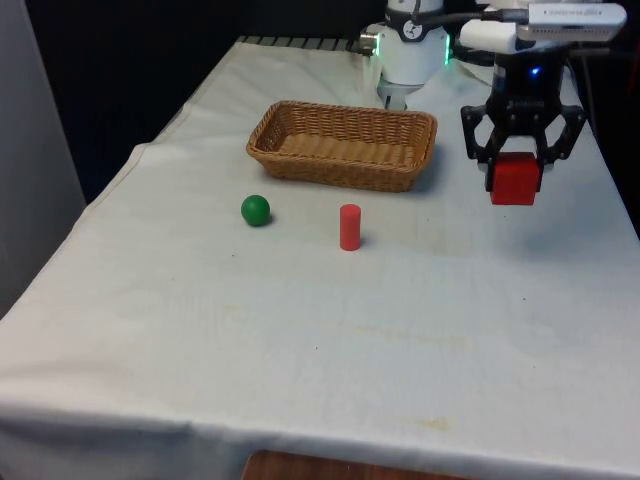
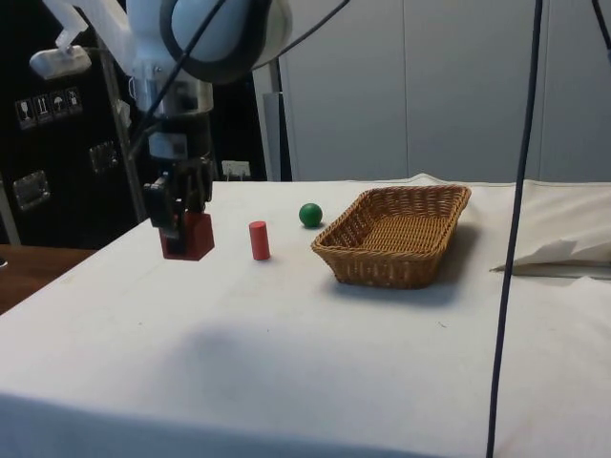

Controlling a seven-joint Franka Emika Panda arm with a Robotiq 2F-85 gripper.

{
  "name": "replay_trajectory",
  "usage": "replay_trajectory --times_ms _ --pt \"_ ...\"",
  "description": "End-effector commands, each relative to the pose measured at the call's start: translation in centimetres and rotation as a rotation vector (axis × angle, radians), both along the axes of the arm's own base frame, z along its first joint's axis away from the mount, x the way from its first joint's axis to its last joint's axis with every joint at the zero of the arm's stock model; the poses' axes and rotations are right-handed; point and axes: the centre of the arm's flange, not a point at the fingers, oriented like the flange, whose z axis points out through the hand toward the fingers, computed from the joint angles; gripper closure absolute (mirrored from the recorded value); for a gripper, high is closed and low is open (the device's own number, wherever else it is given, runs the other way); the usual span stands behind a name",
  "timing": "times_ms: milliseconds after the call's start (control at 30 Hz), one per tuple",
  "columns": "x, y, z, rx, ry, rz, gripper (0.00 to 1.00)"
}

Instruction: Pick up the object to the left of the cylinder and place it into the basket.

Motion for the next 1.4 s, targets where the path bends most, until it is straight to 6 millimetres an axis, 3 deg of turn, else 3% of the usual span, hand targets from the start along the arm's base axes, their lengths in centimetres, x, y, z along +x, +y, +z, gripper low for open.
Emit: replay_trajectory --times_ms 0,600,1367 --pt "0.0 -0.1 0.1 0.001 -0.001 0.0 1.0" --pt "-2.2 -2.9 2.0 0.009 0.002 0.007 1.0" --pt "-5.6 -6.8 2.9 0.028 0.02 0.021 1.0"
